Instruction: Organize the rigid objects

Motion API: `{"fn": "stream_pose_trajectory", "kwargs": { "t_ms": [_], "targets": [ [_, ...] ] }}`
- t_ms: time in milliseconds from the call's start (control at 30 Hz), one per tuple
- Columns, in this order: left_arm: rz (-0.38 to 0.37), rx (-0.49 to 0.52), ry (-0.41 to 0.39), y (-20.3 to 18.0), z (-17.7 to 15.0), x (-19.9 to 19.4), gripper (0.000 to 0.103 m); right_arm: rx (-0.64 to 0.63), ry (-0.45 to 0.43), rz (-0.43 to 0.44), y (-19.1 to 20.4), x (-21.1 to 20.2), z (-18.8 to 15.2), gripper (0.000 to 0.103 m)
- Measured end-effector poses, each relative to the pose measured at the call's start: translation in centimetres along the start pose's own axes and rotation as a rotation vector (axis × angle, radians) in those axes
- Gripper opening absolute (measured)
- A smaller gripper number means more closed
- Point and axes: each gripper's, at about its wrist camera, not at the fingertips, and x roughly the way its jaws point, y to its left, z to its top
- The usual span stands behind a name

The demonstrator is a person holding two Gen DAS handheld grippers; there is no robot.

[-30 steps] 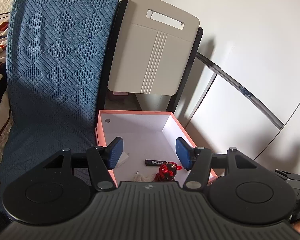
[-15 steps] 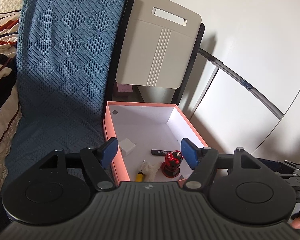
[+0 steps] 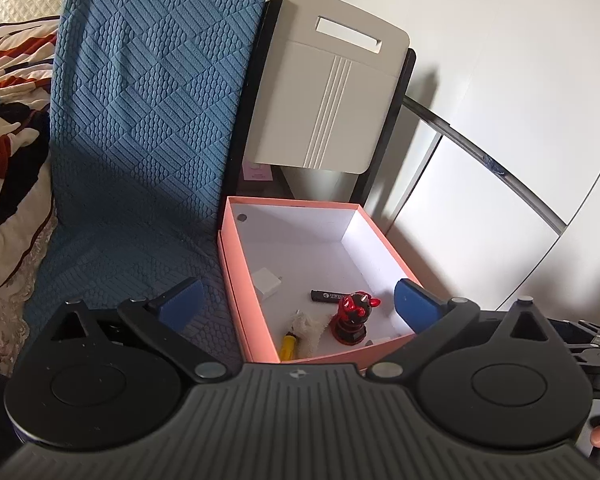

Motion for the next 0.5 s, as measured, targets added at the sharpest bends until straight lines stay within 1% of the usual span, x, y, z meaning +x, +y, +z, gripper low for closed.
{"fn": "stream_pose_trajectory", "kwargs": {
  "t_ms": [167,300,400,500],
  "targets": [
    [0.019,-0.006,0.002,0.5,-0.7,-0.6,0.103,-0.005,-0.001,-0.004,0.4,-0.1,-0.4,0.103],
    [0.020,-0.014,0.017,0.8,-1.3,-0.7,0.103,-0.013,0.008,0.007,0.9,-0.1,-0.7,0.103],
    [0.016,-0.028,0.024,1.1,-1.3,-0.6,0.103,-0.023,0.013,0.009,1.1,0.0,-0.7,0.103],
    [0.029,-0.023,0.017,1.0,-1.1,-0.6,0.103,-0.016,0.014,0.016,1.0,0.1,-0.7,0.103]
  ]
}}
